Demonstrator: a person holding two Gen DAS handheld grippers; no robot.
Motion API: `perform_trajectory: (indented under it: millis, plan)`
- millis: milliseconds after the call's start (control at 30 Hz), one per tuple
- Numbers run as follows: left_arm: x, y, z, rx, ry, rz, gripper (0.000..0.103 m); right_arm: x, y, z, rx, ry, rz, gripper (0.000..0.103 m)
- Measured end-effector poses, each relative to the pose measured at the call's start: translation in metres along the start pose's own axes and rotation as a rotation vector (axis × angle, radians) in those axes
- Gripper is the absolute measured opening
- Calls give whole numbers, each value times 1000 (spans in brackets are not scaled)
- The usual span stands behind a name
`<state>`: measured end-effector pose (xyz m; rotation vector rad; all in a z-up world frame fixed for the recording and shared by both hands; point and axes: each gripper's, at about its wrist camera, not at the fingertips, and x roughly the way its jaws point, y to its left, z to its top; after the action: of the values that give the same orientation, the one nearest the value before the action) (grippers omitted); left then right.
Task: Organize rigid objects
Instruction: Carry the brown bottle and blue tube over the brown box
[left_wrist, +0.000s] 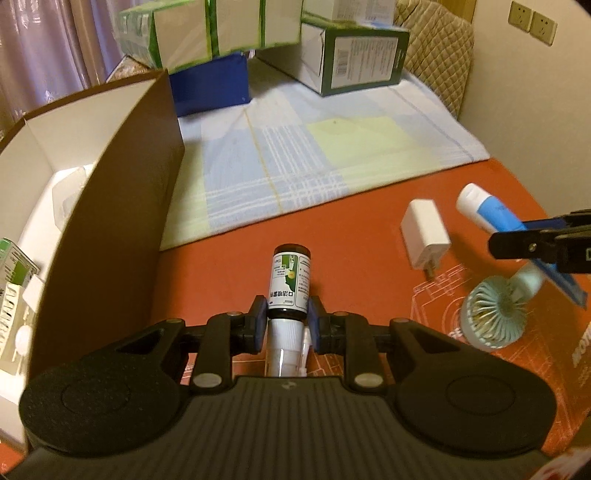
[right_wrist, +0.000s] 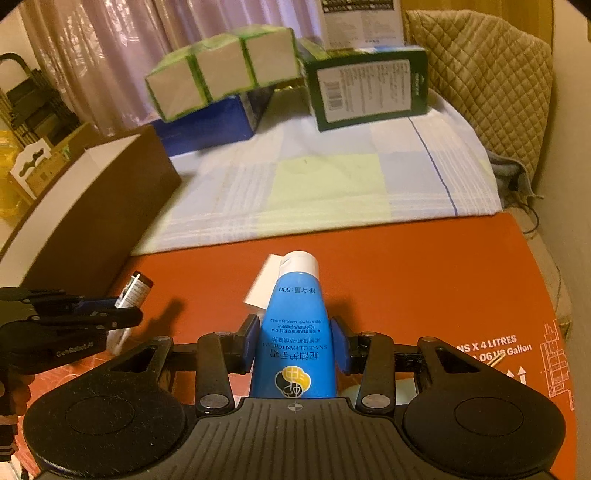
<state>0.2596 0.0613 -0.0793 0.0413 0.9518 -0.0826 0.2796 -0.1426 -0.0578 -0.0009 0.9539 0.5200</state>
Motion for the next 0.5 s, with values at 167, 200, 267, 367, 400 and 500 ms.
perform_trajectory:
  millis: [167,200,267,367,400,500]
  plan:
    - [-20,1,5,-8,-37,-16,20,-10,14,1,-22,-24,21,38]
    - [-24,2,6,-11,-46,-18,20,-12,18,2,-27,-28,25,38]
    - [-33,3,8,-17,-61,-19,20,-16,24,3,-36,-37,31,38]
    - [-46,7,9,-24,-80,-15,20,-19,33,4,-51,-47,46,38]
    - [-51,9,10,-28,-88,-15,20,-20,37,4,-57,-51,53,38]
    - [-64,18,12,-41,-109,-11,20,-22,52,7,-74,-61,72,38]
